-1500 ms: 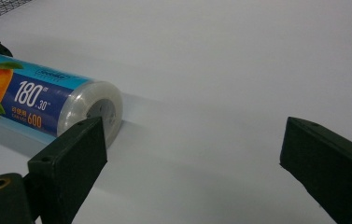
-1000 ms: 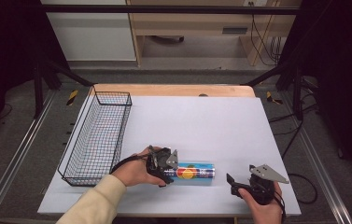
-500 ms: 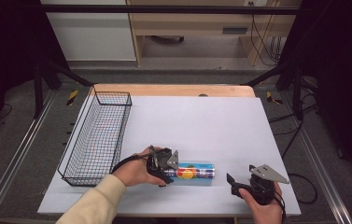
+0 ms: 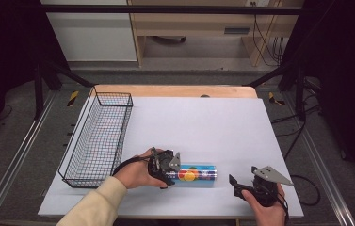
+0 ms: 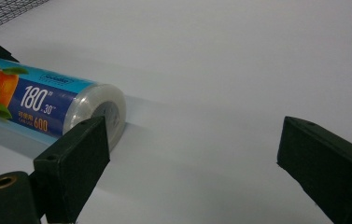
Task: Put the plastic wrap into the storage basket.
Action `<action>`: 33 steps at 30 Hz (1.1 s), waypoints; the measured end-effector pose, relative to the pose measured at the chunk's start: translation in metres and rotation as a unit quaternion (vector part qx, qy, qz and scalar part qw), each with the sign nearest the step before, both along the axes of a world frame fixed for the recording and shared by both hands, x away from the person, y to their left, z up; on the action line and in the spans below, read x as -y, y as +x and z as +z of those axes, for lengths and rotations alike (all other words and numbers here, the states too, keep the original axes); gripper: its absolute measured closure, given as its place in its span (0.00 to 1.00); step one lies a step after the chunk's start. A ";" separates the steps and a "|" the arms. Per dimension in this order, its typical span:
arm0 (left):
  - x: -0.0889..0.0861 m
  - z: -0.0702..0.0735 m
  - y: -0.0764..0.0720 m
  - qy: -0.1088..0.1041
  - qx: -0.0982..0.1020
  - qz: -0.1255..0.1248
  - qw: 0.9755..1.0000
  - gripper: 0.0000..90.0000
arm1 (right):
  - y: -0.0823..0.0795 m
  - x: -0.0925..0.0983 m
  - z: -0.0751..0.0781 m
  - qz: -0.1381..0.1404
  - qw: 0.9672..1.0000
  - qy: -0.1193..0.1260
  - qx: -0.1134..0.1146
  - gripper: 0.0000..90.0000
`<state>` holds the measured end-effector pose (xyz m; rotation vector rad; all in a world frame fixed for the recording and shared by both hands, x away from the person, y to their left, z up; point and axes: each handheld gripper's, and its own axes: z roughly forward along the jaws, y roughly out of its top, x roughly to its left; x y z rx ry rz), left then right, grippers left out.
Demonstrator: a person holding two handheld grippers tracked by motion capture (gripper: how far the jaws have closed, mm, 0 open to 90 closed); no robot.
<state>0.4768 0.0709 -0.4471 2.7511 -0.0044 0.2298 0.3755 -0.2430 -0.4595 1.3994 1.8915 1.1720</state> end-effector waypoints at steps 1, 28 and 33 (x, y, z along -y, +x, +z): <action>0.000 0.000 0.000 0.000 0.000 0.000 1.000 0.33 | 0.000 0.000 0.000 0.000 1.000 0.000 0.000 0.10; -0.002 0.000 -0.006 -0.021 -0.001 -0.004 1.000 0.35 | 0.001 0.004 0.000 -0.009 1.000 0.007 -0.001 0.11; -0.002 0.000 -0.007 -0.023 -0.001 -0.006 1.000 0.35 | 0.000 0.004 0.000 -0.009 1.000 0.008 -0.001 0.11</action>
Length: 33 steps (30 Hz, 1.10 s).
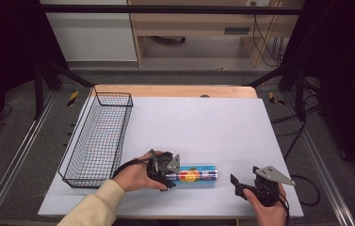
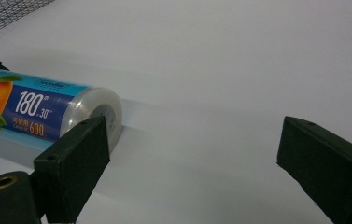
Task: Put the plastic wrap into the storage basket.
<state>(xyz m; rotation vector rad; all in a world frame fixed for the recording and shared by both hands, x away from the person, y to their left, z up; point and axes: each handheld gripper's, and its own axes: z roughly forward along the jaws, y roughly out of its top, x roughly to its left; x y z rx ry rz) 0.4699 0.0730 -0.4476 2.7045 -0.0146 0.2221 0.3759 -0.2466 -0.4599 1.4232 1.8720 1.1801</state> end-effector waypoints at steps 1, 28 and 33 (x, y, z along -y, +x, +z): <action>0.000 0.000 0.000 0.000 -0.001 0.000 1.000 0.35 | 0.000 0.000 0.000 0.000 1.000 0.000 0.000 0.11; -0.003 0.029 -0.013 -0.040 0.012 0.023 0.999 0.35 | 0.000 0.003 0.000 -0.010 1.000 0.006 0.001 0.11; -0.007 0.036 -0.016 -0.052 0.016 0.042 0.998 0.35 | 0.000 0.003 0.000 -0.011 1.000 0.005 0.002 0.11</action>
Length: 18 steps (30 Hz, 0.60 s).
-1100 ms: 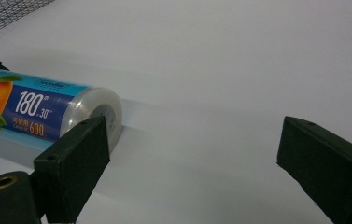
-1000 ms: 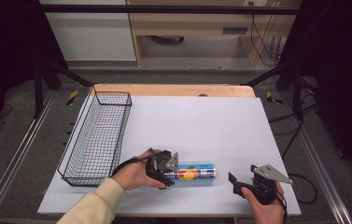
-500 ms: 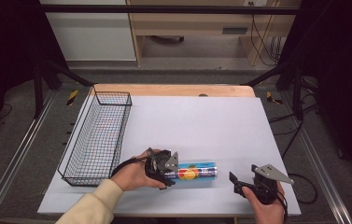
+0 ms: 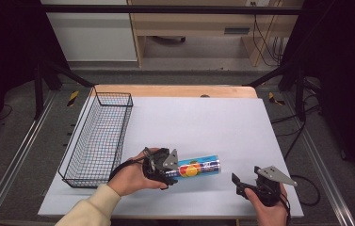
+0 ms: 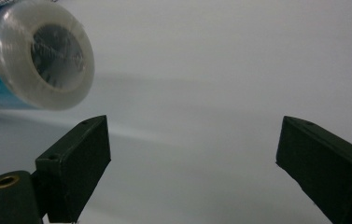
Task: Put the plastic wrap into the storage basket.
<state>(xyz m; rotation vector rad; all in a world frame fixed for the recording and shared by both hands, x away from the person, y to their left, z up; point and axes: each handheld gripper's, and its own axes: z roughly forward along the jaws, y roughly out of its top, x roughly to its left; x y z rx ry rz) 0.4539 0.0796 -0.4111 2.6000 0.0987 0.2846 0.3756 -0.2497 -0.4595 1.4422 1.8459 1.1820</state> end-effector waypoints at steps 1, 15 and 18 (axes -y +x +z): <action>-0.001 0.002 0.000 -0.002 -0.001 0.004 1.000 0.35 | 0.000 0.000 0.000 0.000 1.000 0.000 0.000 0.11; -0.007 0.025 -0.008 -0.034 0.014 0.048 0.998 0.36 | 0.000 -0.001 0.001 -0.001 1.000 -0.006 0.004 0.12; -0.009 0.029 -0.009 -0.037 0.015 0.060 0.997 0.35 | -0.001 -0.002 0.002 0.001 1.000 -0.011 0.005 0.12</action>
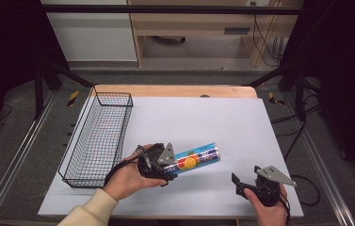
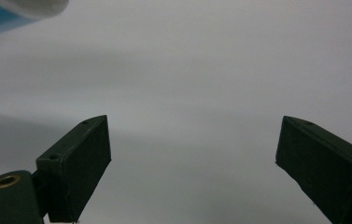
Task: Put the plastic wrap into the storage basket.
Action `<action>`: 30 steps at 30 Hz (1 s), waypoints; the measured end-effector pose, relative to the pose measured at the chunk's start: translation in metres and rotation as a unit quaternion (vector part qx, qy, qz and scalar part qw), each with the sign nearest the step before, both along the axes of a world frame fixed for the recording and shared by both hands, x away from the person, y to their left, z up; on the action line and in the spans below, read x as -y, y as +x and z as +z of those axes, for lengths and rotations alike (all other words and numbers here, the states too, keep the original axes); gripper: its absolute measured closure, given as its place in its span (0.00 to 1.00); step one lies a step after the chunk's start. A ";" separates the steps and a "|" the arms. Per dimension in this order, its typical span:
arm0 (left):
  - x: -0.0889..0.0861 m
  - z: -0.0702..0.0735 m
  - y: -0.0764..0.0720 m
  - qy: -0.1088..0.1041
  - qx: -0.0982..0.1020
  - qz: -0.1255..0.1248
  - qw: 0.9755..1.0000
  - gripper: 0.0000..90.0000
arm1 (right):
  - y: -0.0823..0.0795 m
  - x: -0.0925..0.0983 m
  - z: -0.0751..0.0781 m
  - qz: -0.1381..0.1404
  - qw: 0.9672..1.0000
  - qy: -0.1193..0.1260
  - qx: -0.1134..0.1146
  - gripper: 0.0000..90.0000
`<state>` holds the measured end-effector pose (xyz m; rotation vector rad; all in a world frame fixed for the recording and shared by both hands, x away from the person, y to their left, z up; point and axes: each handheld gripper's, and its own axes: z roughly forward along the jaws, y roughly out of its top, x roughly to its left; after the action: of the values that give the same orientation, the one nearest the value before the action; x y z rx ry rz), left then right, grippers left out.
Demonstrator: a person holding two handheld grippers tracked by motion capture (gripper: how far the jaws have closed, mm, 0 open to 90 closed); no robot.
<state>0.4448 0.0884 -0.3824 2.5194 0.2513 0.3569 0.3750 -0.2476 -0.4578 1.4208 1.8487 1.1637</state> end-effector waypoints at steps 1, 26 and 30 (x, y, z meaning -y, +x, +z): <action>-0.001 0.001 0.000 -0.001 0.003 0.004 1.000 0.36 | 0.000 -0.001 0.000 0.002 1.000 -0.001 0.001 0.12; -0.033 0.038 -0.019 -0.016 0.025 0.084 0.996 0.36 | -0.001 -0.002 0.001 0.003 1.000 -0.018 -0.001 0.11; -0.040 0.045 -0.023 -0.017 0.031 0.097 0.995 0.36 | -0.001 -0.001 0.001 0.001 1.000 -0.016 -0.002 0.11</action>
<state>0.4220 0.1287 -0.3374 2.4516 0.4760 0.5022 0.3736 -0.2467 -0.4571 1.4056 1.8630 1.1285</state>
